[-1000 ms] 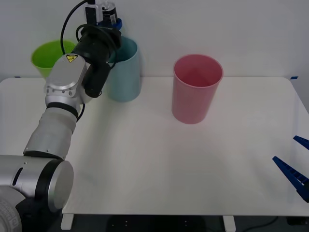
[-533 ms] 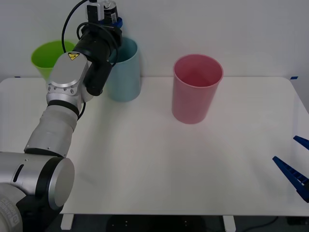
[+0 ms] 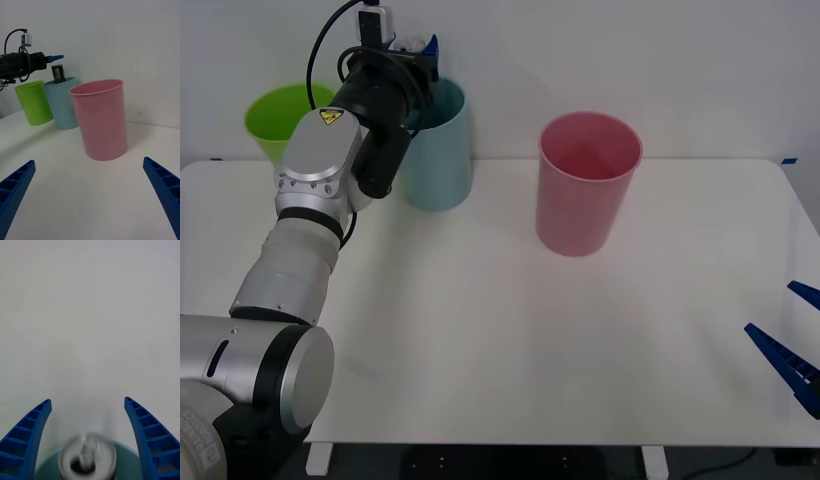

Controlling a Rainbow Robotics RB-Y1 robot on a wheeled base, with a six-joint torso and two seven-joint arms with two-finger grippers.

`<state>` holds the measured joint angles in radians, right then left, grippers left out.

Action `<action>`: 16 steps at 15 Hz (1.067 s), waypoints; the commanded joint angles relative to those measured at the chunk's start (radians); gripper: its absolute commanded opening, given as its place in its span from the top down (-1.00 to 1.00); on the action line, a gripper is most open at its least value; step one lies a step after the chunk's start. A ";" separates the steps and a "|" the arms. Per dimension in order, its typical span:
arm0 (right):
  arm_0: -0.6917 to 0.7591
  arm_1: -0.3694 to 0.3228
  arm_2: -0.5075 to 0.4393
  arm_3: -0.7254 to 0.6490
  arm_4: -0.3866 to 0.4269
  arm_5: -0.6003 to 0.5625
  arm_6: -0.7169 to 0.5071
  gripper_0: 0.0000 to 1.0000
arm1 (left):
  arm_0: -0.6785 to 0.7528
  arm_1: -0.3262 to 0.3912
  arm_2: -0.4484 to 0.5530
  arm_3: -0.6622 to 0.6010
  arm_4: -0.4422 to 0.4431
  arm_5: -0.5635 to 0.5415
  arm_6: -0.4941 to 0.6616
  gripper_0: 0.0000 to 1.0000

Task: Grasp the object on the table and drop it into the matching bin: aluminum can to the light blue bin, PET bottle to the pink bin.

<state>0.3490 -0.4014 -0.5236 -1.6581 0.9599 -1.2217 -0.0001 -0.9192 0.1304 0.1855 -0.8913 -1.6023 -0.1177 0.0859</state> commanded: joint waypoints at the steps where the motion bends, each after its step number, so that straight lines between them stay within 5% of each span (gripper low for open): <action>1: 0.000 0.000 0.000 0.000 0.000 0.000 0.000 -1.00 | 0.000 0.000 0.000 0.000 0.002 0.000 0.002 -1.00; 8: 0.000 0.000 0.000 0.000 0.000 0.000 0.000 -1.00 | 0.002 0.002 0.000 -0.001 0.007 -0.016 0.002 -1.00; 16: 0.000 0.000 0.000 0.000 0.000 0.000 0.000 -1.00 | 0.022 0.015 -0.020 -0.011 0.116 -0.079 -0.009 -1.00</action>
<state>0.3491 -0.4014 -0.5236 -1.6581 0.9599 -1.2217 0.0000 -0.9047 0.1406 0.1739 -0.8955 -1.5115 -0.1890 0.0799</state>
